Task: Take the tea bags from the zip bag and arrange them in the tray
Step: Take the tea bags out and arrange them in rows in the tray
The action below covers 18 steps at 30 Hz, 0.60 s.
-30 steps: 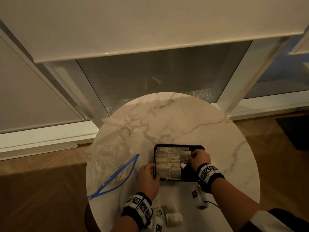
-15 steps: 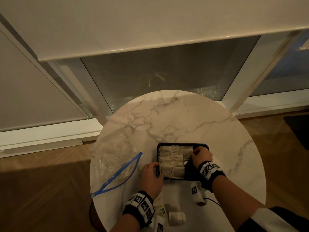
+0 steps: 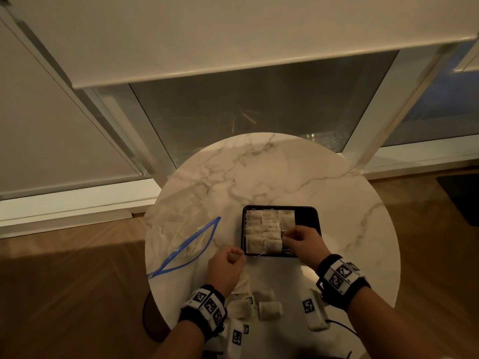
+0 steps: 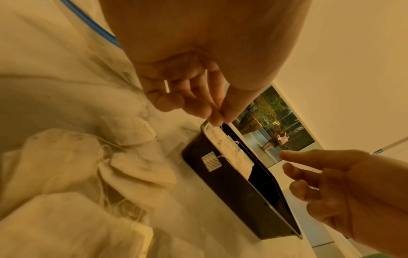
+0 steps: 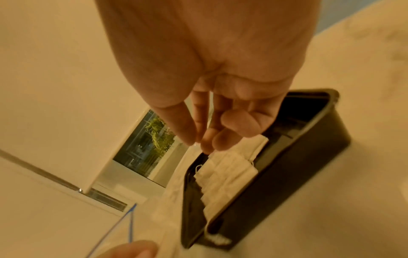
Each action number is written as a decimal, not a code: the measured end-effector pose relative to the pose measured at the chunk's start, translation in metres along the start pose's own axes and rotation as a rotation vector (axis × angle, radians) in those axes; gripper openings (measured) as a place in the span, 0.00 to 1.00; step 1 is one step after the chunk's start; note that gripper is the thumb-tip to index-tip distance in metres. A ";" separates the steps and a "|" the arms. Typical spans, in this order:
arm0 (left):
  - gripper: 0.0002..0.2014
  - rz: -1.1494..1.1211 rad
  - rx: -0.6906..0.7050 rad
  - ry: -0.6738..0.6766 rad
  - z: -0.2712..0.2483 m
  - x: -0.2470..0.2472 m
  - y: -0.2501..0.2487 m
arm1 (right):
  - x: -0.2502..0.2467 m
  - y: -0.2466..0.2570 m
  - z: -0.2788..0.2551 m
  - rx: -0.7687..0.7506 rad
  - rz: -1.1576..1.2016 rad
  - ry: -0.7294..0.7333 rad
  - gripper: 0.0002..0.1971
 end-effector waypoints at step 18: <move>0.09 0.270 -0.174 0.044 -0.040 -0.021 0.083 | 0.065 -0.065 -0.087 0.233 -0.440 0.420 0.19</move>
Point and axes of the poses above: each hand's wrist, its own z-axis towards the middle knuckle, its own x-axis out of the palm, y = z × x, the point moved 2 cm from there along z, towards the middle knuckle, and after that the axes turned 14 degrees about -x, right-handed, at the moved point
